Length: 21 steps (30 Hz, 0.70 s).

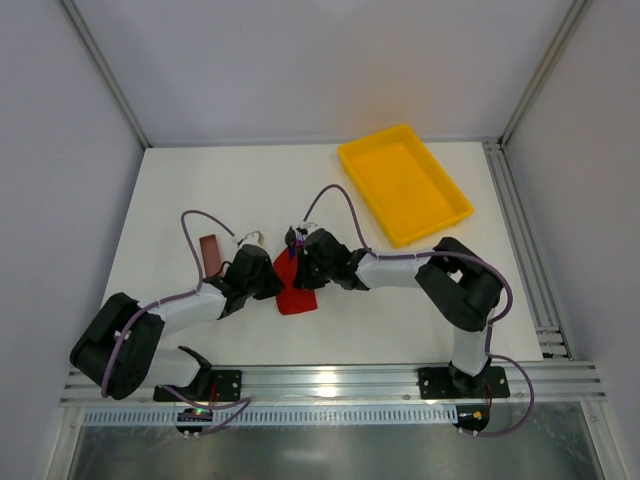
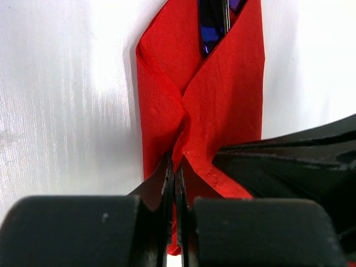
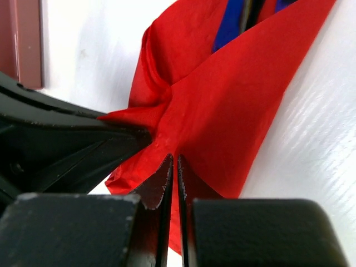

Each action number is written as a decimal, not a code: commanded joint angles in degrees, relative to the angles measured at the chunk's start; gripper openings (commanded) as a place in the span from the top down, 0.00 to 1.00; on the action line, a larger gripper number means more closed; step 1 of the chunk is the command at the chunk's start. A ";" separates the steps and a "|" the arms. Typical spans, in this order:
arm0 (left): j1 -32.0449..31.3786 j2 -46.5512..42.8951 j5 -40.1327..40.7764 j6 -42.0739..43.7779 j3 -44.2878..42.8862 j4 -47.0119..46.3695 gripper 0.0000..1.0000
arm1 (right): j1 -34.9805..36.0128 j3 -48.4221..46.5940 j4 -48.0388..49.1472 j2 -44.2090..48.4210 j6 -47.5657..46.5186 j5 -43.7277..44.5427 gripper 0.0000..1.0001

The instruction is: Place the utensils on the paper napkin and roll it up

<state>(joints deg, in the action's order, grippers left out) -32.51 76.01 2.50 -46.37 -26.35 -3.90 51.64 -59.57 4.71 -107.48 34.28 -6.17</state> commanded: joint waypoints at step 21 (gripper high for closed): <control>-0.10 -9.20 -0.82 -1.79 -4.23 5.23 1.00 | 5.58 9.37 5.74 2.63 1.14 7.93 0.92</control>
<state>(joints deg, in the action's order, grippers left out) -32.51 70.54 2.87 -47.77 -27.11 1.52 56.69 -53.60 9.91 -105.60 35.00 -0.58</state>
